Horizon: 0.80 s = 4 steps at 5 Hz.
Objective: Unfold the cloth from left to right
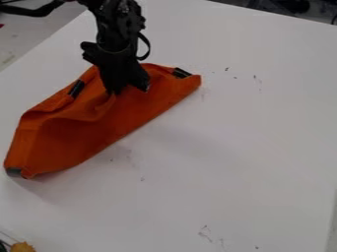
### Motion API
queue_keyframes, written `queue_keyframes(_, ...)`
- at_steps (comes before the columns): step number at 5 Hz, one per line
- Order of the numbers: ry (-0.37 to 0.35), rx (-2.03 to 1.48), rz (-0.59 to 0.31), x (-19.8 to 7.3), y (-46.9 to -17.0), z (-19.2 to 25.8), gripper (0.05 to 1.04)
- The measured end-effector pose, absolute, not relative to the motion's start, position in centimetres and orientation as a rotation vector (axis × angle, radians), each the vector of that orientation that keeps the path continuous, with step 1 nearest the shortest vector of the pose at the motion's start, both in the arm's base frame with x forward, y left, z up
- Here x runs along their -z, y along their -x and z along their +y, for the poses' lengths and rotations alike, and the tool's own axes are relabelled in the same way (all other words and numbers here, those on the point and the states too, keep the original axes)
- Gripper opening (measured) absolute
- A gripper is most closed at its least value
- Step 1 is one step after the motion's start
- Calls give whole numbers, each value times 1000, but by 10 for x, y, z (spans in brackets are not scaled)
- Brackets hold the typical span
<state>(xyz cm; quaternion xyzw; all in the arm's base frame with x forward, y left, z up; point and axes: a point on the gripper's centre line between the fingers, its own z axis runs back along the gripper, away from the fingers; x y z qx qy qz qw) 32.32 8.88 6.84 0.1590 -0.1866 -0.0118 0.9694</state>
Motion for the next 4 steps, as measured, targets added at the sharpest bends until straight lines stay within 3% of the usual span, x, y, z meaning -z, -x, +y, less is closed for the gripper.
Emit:
queue_keyframes(1, -316, 5, -398, -76, -314, 66, 88)
queue_keyframes(4, -152, -59, -392, -41, -284, -10, 87)
